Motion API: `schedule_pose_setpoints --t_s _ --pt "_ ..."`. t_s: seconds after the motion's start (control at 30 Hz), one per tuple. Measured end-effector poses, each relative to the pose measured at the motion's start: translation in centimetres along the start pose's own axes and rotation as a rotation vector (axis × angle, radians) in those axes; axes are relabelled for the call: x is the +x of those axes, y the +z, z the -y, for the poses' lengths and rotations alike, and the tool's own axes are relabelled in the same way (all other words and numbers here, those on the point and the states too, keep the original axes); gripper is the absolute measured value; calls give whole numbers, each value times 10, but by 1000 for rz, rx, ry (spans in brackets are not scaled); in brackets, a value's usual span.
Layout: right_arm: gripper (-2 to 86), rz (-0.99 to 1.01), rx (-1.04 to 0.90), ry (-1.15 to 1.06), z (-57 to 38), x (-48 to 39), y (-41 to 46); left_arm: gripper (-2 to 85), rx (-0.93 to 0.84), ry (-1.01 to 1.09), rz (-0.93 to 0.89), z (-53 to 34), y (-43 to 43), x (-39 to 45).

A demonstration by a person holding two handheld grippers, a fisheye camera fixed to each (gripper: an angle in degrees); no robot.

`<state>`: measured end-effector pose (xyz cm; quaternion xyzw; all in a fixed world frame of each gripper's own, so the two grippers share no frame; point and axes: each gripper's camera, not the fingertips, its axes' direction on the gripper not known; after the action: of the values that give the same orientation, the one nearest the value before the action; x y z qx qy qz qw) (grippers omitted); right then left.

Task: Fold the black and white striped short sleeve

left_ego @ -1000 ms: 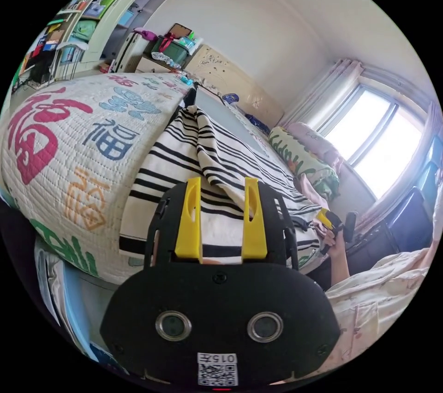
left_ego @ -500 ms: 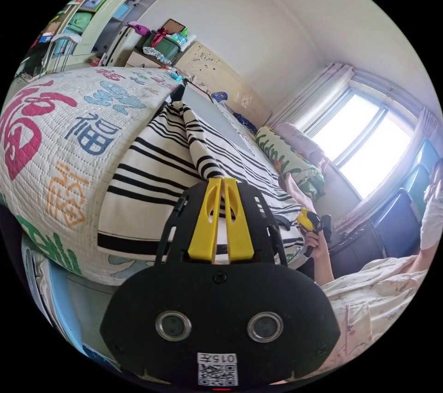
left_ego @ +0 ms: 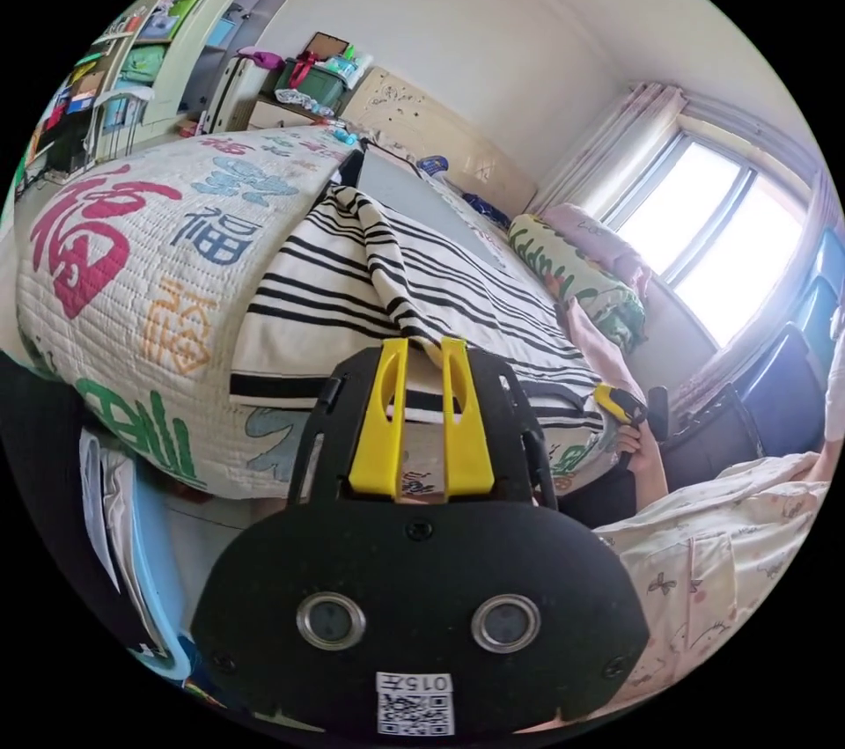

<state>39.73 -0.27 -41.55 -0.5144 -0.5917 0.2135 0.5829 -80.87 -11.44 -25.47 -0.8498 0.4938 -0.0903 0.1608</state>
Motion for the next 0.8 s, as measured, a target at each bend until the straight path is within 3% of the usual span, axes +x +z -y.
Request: schedule_pose_setpoints --t_s 0.13,0.3,0.5,0.6,0.67,0.8 --pt "113 -78 73 38 -8 25 -29 70 31 -42 2 14 -27 10" --pt "90 -97 127 -37 -30 35 -40 64 25 -39 2 34 -26 43" --pt "37 -317 280 -209 -79 27 -63 21 -17 146 246 60 -25 127" --pt "9 -406 470 -299 -104 1 -92 16 -29 216 323 70 -27 163" --pt "1 -402 794 -364 -147 -30 -126 14 -23 229 322 77 -33 177" --pt "-3 -73 1040 -516 -197 -59 -173 12 -34 223 310 92 -40 193"
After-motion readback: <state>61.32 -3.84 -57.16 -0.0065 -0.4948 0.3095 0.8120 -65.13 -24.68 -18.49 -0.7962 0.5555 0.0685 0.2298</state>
